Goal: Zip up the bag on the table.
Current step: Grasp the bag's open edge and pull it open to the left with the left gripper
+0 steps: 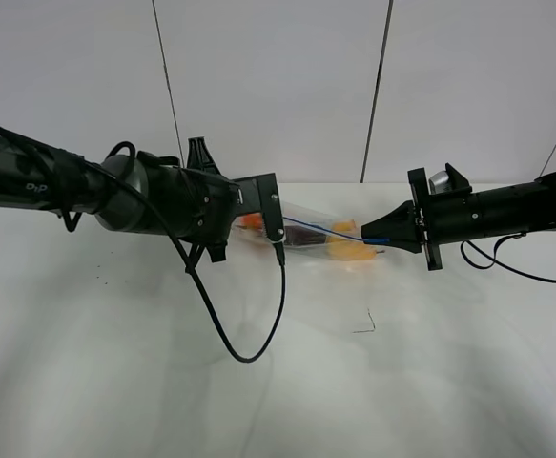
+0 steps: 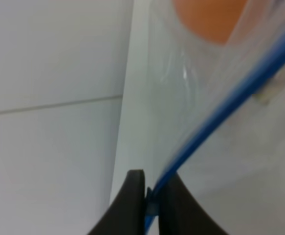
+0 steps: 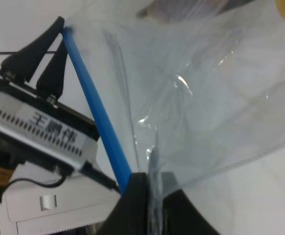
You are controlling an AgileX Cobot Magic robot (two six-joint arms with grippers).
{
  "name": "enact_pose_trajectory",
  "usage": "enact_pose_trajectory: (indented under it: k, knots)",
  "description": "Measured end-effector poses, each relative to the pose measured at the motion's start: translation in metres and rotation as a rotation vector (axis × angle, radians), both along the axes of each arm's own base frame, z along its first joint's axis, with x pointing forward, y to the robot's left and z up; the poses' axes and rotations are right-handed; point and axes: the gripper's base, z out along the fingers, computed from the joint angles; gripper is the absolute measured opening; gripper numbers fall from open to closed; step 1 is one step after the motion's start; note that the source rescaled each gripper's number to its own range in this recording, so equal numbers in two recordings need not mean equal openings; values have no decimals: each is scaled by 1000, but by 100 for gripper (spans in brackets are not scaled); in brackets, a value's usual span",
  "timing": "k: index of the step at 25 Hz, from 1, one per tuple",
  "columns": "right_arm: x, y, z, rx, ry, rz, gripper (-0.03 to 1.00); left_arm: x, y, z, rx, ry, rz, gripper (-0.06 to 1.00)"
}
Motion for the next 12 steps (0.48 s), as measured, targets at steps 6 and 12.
enact_pose_trajectory:
  k: [6,12]
  knots:
    - [0,0,0,-1,-4,2,0,8,13,0,0,0,37,0]
    - [0,0,0,-3,-3,3,0,14,23,0,-3,1,60,0]
